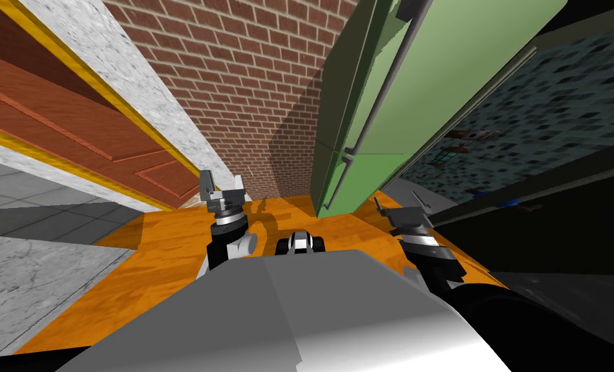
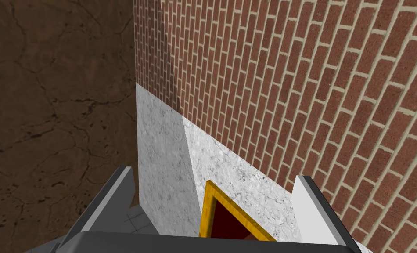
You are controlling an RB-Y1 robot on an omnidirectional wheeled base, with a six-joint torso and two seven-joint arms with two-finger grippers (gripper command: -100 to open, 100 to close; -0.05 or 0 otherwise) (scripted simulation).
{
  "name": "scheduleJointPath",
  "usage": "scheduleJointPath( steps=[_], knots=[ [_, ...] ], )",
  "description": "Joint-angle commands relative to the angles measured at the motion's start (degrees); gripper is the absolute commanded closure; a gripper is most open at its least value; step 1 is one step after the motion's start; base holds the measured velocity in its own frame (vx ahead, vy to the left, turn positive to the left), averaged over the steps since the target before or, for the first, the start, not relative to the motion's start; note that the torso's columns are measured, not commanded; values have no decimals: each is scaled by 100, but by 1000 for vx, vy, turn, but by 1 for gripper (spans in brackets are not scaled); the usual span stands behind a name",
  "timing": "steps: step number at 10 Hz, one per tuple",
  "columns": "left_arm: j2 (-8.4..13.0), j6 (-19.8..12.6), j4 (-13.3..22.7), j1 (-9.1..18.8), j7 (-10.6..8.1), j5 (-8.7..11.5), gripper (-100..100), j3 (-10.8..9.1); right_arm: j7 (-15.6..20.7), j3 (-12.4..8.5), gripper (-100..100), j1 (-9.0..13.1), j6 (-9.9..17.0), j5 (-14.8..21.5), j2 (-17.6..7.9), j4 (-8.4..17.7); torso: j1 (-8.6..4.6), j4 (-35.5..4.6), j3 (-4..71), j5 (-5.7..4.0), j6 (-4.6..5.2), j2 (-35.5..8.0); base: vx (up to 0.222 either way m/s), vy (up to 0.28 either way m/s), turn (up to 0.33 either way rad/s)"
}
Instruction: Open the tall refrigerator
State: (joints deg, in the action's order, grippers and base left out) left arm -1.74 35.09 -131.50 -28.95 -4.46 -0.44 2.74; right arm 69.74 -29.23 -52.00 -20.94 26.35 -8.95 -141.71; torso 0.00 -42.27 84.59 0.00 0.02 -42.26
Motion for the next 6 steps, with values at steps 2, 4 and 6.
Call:
scheduleJointPath(
  steps=[2, 4, 6],
  knots=[
    [0, 0, 0, 1, 0, 0, 0, 0, 557, -190, -100, -141, 75, 172, -6, -16, 3, -2, -3, 0, -5, -4, 34, 12, 151],
    [0, 0, 0, 0, 0, 0, 0, 0, 898, -343, -100, -254, 128, 325, -2, -13, 2, 1, 3, 0, -3, 5, 55, 11, 134],
    [0, 0, 0, 0, 0, 0, 0, 0, 1232, -493, -100, -364, 181, 475, 4, -9, 1, 0, 1, 0, -4, 2, 60, 12, 153]
  ],
)
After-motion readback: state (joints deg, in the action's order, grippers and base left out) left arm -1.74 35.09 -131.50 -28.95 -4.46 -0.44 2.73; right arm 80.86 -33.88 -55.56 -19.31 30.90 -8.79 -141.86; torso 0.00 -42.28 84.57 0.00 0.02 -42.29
